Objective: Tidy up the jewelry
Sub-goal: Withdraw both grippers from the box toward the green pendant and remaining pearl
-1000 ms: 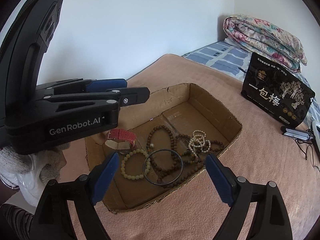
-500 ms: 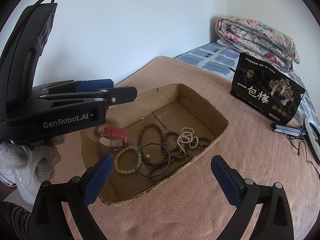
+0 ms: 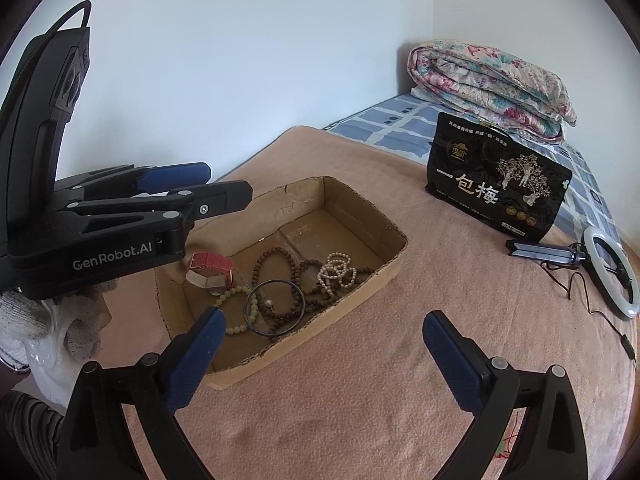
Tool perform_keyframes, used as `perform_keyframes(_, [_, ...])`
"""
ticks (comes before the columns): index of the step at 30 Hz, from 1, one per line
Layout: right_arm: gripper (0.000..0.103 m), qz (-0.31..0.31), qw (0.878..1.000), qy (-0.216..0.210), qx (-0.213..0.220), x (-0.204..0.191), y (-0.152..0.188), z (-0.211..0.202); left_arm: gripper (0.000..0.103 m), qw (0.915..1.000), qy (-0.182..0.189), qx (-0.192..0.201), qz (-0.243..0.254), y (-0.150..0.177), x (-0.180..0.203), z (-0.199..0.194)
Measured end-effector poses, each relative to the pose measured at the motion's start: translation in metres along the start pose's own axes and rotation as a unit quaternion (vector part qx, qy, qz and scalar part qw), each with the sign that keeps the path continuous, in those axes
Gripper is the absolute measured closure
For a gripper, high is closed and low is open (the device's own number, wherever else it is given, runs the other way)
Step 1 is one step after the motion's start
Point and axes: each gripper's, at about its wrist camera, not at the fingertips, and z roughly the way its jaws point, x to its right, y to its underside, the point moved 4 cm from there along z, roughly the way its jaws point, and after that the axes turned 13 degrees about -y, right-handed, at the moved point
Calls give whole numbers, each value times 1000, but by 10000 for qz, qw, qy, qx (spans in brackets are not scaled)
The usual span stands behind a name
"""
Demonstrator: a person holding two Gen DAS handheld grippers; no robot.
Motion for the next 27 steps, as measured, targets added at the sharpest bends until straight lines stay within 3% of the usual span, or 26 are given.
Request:
perform_keyframes(18, [2, 433, 9974, 527, 233, 66, 31, -70, 50, 9989, 395, 75, 252, -3, 66, -32])
perform_keyframes(27, [2, 905, 9910, 945, 277, 129, 62, -115, 49, 9954, 757, -31, 595, 14, 117, -38])
